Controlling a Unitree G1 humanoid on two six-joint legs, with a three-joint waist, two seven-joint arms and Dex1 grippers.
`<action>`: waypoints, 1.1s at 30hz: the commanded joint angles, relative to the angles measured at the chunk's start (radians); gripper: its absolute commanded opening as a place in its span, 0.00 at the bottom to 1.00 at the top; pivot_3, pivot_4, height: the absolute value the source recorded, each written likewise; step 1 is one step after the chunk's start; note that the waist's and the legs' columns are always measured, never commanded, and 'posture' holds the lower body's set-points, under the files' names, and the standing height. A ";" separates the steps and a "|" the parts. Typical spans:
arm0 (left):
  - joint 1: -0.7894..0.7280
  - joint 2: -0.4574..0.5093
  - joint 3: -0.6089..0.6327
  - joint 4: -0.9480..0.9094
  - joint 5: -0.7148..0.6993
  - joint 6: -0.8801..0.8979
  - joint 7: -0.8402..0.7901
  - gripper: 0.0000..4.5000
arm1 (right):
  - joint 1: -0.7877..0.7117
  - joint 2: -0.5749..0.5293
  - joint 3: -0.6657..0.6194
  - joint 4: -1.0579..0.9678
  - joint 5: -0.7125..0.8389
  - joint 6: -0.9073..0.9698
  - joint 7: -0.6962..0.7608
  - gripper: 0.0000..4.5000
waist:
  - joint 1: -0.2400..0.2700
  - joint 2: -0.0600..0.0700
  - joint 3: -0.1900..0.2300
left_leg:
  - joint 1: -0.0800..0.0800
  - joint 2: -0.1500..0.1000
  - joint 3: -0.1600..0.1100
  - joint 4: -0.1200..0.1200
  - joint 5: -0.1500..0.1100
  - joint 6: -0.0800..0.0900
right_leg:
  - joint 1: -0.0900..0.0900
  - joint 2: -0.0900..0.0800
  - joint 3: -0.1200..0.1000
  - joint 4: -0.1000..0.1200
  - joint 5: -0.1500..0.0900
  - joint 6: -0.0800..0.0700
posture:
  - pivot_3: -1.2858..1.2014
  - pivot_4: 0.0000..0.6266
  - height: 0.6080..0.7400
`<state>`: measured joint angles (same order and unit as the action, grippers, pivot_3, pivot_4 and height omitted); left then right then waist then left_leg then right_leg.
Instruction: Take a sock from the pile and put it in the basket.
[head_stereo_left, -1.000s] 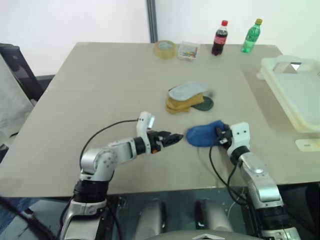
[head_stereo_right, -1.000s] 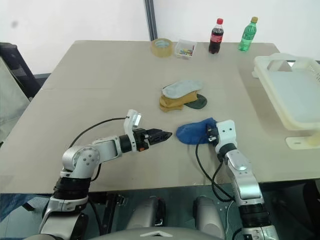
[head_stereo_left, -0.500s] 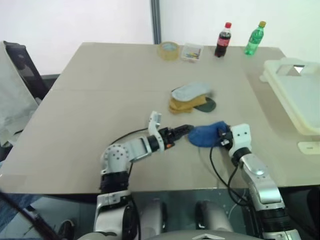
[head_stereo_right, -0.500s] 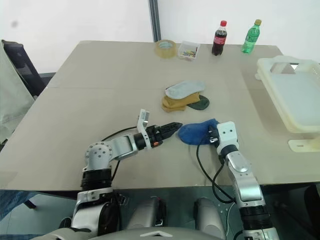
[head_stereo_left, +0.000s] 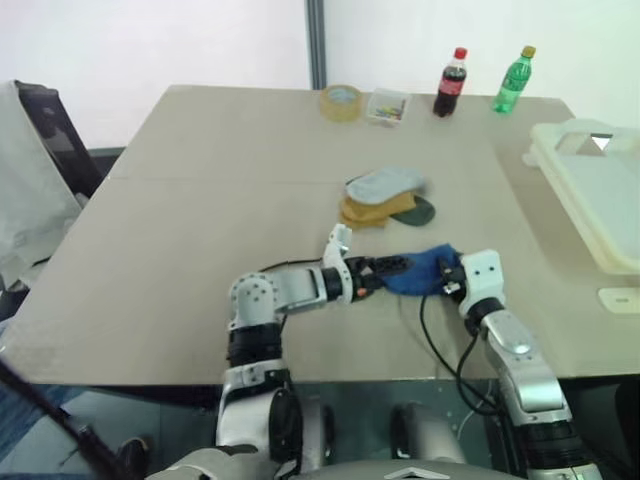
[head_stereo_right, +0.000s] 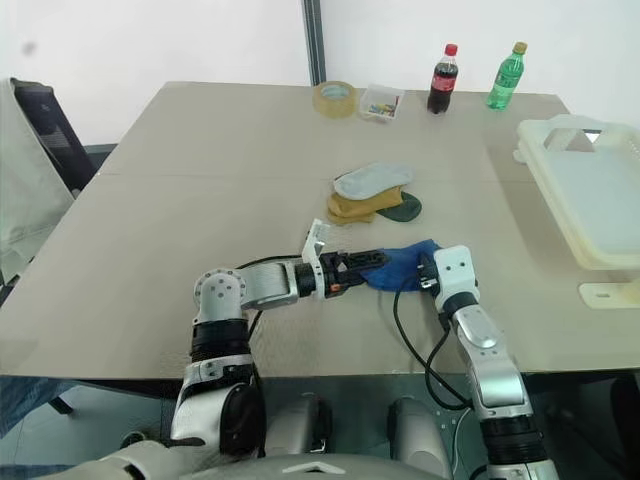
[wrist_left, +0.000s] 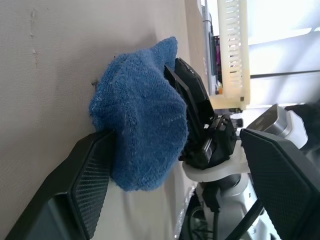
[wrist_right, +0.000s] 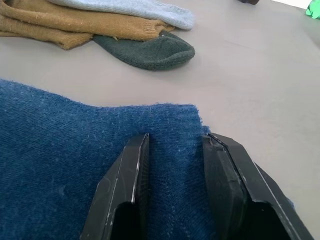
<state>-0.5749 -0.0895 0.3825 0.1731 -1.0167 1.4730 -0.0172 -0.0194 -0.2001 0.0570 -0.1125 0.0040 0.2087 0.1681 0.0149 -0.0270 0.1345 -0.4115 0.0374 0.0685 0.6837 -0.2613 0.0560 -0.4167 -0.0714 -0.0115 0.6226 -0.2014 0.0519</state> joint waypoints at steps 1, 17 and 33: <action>-0.002 -0.035 0.022 0.039 -0.019 0.028 0.004 0.94 | 0.040 -0.003 0.010 0.032 -0.015 0.042 0.003 0.38 | 0.000 0.000 0.000 | 0.000 0.000 0.000 0.000 0.000 0.000 | 0.000 0.000 0.000 0.000 0.000 0.000 | 0.52 0.24 1.00; -0.093 -0.137 0.111 0.106 -0.212 -0.044 -0.029 0.94 | 0.033 0.000 0.020 0.039 -0.031 0.050 0.009 0.38 | -0.003 0.000 0.001 | -0.003 0.001 -0.001 -0.001 0.000 0.000 | -0.002 0.000 -0.001 -0.001 0.000 0.000 | 0.52 0.24 1.00; -0.121 -0.197 -0.012 0.213 -0.306 -0.208 -0.036 0.94 | 0.043 -0.010 0.041 0.040 -0.066 0.039 0.014 0.38 | -0.003 0.000 0.001 | -0.003 0.001 0.000 -0.001 0.000 0.000 | -0.003 0.000 -0.001 -0.001 0.000 0.000 | 0.52 0.24 1.00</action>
<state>-0.6007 -0.1475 0.4040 0.3652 -1.3017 1.2920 -0.0293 -0.0162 -0.1998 0.0736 -0.1287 -0.0394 0.2122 0.1689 0.0120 -0.0274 0.1354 -0.4146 0.0380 0.0680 0.6826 -0.2615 0.0557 -0.4194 -0.0717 -0.0124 0.6212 -0.2014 0.0516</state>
